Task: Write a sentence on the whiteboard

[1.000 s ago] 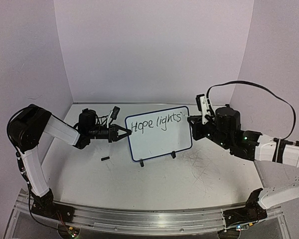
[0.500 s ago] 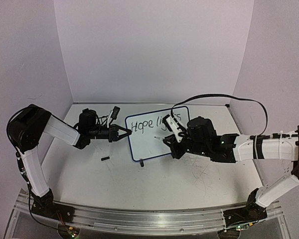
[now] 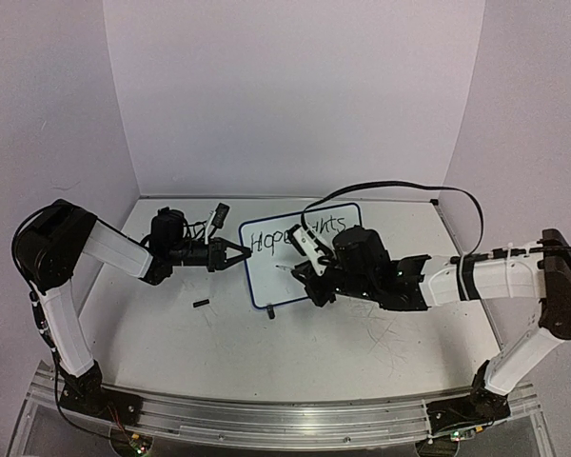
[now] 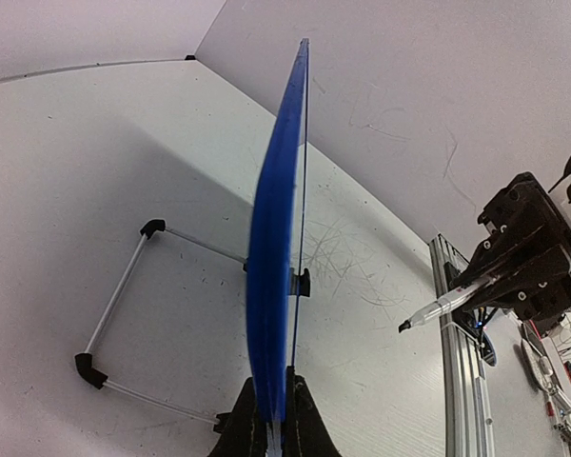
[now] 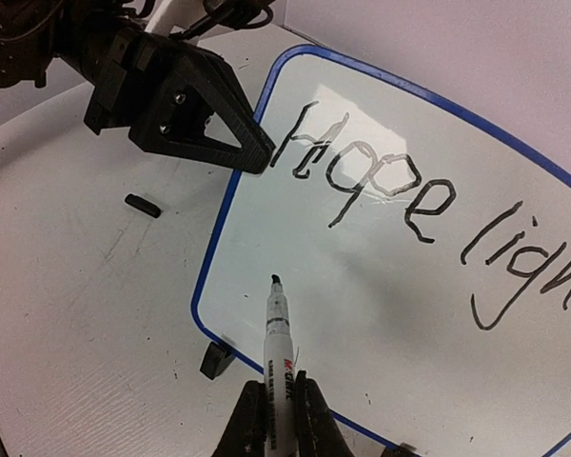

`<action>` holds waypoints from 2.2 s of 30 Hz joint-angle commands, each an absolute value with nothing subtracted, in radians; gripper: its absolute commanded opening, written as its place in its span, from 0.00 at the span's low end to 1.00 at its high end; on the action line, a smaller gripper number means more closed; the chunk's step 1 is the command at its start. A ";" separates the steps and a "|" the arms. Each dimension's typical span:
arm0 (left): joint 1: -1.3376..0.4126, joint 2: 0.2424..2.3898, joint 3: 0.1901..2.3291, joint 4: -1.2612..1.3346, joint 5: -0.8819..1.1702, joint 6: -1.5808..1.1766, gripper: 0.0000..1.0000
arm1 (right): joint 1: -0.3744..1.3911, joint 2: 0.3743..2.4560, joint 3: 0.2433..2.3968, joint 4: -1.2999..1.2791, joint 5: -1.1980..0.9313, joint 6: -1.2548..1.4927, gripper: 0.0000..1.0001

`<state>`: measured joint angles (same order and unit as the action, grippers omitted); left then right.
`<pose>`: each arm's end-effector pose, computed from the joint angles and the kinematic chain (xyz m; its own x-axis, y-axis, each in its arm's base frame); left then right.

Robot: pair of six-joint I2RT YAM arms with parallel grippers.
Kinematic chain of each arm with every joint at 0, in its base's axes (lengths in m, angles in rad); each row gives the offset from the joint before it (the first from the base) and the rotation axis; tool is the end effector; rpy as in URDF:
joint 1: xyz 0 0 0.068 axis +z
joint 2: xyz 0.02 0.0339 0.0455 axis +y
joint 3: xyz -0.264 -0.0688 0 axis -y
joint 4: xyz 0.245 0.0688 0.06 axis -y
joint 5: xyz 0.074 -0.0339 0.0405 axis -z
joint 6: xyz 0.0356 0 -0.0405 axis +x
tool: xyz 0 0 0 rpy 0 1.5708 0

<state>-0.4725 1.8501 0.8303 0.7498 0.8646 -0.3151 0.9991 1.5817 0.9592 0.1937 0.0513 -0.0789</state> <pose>0.3134 -0.1906 0.1640 -0.5197 0.0398 -0.8534 0.8280 0.2697 -0.4916 0.1944 0.2989 0.2378 -0.1601 -0.3943 -0.9050 -0.8298 0.5502 -0.0929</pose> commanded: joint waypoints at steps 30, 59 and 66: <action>-0.479 1.856 0.839 0.659 0.826 -0.267 0.00 | 1.048 1.805 1.160 0.222 0.200 -0.105 0.00; -0.479 1.856 0.842 0.649 0.829 -0.262 0.00 | 1.056 1.837 1.128 0.177 0.212 -0.039 0.00; -0.480 1.854 0.843 0.648 0.828 -0.261 0.00 | 1.066 1.837 1.104 0.168 0.207 -0.022 0.00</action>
<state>-0.4725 1.8503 0.8360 0.7364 0.8678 -0.3134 1.0567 1.8362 1.1209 0.1789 0.1968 -0.0474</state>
